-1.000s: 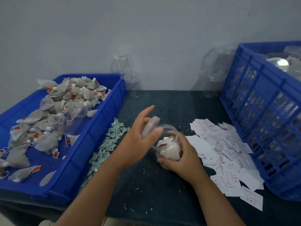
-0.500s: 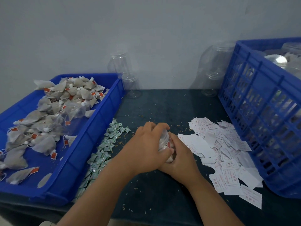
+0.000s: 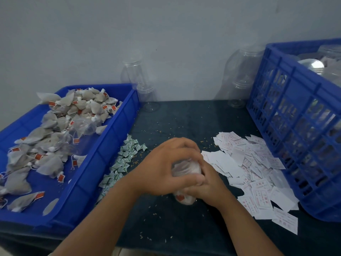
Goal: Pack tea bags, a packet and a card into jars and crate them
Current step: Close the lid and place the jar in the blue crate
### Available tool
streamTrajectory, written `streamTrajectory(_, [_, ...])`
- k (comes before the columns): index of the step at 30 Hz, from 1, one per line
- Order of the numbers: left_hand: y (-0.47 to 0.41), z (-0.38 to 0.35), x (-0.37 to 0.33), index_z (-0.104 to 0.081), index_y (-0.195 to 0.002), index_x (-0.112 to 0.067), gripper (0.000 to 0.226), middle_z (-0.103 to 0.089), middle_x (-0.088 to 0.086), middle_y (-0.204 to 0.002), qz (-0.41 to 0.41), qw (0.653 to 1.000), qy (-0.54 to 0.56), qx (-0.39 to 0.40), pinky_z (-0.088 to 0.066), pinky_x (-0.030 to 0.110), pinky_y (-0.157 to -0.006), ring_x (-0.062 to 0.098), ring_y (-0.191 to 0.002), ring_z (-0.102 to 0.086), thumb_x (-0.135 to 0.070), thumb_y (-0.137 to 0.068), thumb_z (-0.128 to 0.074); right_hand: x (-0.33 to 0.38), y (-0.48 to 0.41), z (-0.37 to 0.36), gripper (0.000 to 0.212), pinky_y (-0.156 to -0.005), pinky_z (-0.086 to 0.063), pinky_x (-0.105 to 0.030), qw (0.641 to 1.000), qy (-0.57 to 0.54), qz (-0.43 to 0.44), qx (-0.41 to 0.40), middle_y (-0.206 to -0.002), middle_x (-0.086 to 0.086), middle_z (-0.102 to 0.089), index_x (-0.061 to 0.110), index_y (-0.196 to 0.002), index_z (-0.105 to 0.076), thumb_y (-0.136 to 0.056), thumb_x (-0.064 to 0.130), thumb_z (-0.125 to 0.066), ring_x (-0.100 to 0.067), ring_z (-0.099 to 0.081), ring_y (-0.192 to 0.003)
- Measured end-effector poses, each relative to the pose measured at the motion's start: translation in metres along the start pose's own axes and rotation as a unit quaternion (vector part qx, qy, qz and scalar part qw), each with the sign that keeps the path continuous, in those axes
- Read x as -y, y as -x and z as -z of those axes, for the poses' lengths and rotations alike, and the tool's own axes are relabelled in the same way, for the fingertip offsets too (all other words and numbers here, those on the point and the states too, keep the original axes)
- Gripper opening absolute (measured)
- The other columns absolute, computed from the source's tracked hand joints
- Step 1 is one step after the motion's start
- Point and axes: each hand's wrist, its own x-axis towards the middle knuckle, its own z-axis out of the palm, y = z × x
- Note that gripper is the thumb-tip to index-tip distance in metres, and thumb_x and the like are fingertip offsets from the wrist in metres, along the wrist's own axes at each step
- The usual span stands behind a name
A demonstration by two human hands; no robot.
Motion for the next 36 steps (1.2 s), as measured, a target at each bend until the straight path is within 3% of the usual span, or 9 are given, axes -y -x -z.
streamTrajectory(3, [-0.002, 0.013, 0.0, -0.07, -0.131, -0.034, 0.033, -0.054, -0.013, -0.147, 0.019, 0.999, -0.01, 0.033, -0.034, 0.044, -0.12, 0.011, -0.144, -0.041, -0.04, -0.098, -0.069, 0.002, 0.0, -0.005, 0.062, -0.095, -0.061, -0.038, 1.0, -0.009, -0.006, 0.008, -0.122, -0.004, -0.077, 0.04, -0.127, -0.07, -0.07, 0.034, -0.092, -0.028, -0.075, -0.115])
streamTrajectory(7, [0.001, 0.018, -0.001, -0.021, -0.156, -0.054, 0.076, -0.023, -0.026, -0.16, 0.182, 0.978, -0.047, 0.095, -0.03, 0.031, -0.114, 0.006, -0.151, -0.024, -0.05, -0.093, -0.065, 0.0, 0.002, -0.01, 0.071, -0.08, -0.063, -0.031, 1.0, 0.024, 0.001, -0.02, -0.118, 0.003, -0.078, 0.041, -0.133, -0.065, -0.07, 0.033, -0.098, -0.018, -0.078, -0.104])
streamTrajectory(10, [-0.004, -0.005, -0.018, -0.047, -0.14, -0.045, 0.064, -0.041, -0.023, -0.143, 0.241, 0.968, -0.057, 0.046, -0.037, 0.028, -0.105, 0.005, -0.136, -0.037, -0.075, -0.084, -0.06, 0.0, 0.001, -0.013, 0.071, -0.076, -0.061, -0.023, 0.998, 0.063, 0.014, -0.021, -0.114, 0.008, -0.078, 0.044, -0.134, -0.063, -0.072, 0.026, -0.093, -0.012, -0.078, -0.101])
streamTrajectory(14, [-0.006, -0.015, -0.028, -0.069, -0.086, -0.032, 0.031, -0.065, -0.016, -0.101, 0.113, 0.989, -0.05, -0.083, -0.05, 0.034, -0.092, 0.006, -0.102, -0.062, -0.063, -0.084, -0.074, 0.008, 0.003, -0.006, 0.053, -0.087, -0.061, -0.028, 0.999, -0.005, -0.013, 0.033, -0.119, 0.004, -0.079, 0.044, -0.126, -0.069, -0.08, 0.025, -0.088, -0.016, -0.077, -0.112])
streamTrajectory(18, [-0.001, 0.006, -0.011, -0.078, -0.112, -0.026, 0.025, -0.069, -0.015, -0.127, 0.055, 0.998, 0.04, -0.01, -0.048, 0.036, -0.109, 0.005, -0.129, -0.059, -0.039, -0.091, -0.079, 0.008, 0.002, -0.003, 0.056, -0.094, -0.06, -0.037, 0.999, -0.014, -0.018, 0.023, -0.119, 0.0, -0.079, 0.031, -0.126, -0.073, -0.075, 0.043, -0.092, -0.02, -0.076, -0.114])
streamTrajectory(21, [0.001, -0.004, -0.009, -0.056, -0.139, -0.046, 0.063, -0.05, -0.032, -0.141, 0.16, 0.984, -0.045, -0.062, -0.04, 0.017, -0.107, -0.014, -0.132, -0.043, -0.07, -0.082, -0.071, -0.001, 0.001, -0.011, 0.062, -0.09, -0.063, -0.045, 0.999, 0.01, -0.031, -0.014, -0.117, -0.005, -0.08, 0.017, -0.131, -0.068, -0.075, 0.026, -0.093, -0.027, -0.078, -0.111])
streamTrajectory(23, [0.001, -0.017, -0.011, -0.054, -0.135, -0.049, 0.076, -0.052, -0.035, -0.129, 0.229, 0.966, -0.023, -0.117, -0.038, 0.005, -0.093, -0.02, -0.12, -0.044, -0.083, -0.069, -0.069, -0.003, 0.002, -0.013, 0.065, -0.083, -0.066, -0.039, 0.999, 0.03, -0.014, -0.028, -0.117, 0.0, -0.079, 0.029, -0.133, -0.065, -0.075, 0.019, -0.093, -0.023, -0.078, -0.108])
streamTrajectory(26, [-0.001, -0.028, -0.008, -0.066, -0.125, -0.044, 0.055, -0.063, -0.032, -0.117, 0.242, 0.952, 0.037, -0.185, -0.045, 0.005, -0.087, -0.017, -0.111, -0.056, -0.053, -0.074, -0.083, -0.001, 0.002, -0.011, 0.058, -0.078, -0.062, -0.028, 0.999, 0.014, -0.016, -0.035, -0.113, 0.002, -0.08, 0.04, -0.121, -0.07, -0.071, 0.028, -0.096, -0.016, -0.079, -0.103])
streamTrajectory(36, [0.01, -0.022, 0.008, -0.068, -0.131, -0.039, 0.06, -0.069, -0.026, -0.121, 0.189, 0.959, 0.132, -0.162, -0.045, 0.005, -0.091, -0.009, -0.116, -0.062, -0.039, -0.073, -0.083, 0.004, 0.0, -0.009, 0.052, -0.08, -0.06, -0.028, 0.998, -0.023, -0.052, -0.007, -0.108, -0.002, -0.081, 0.036, -0.111, -0.075, -0.064, 0.034, -0.096, -0.018, -0.079, -0.101])
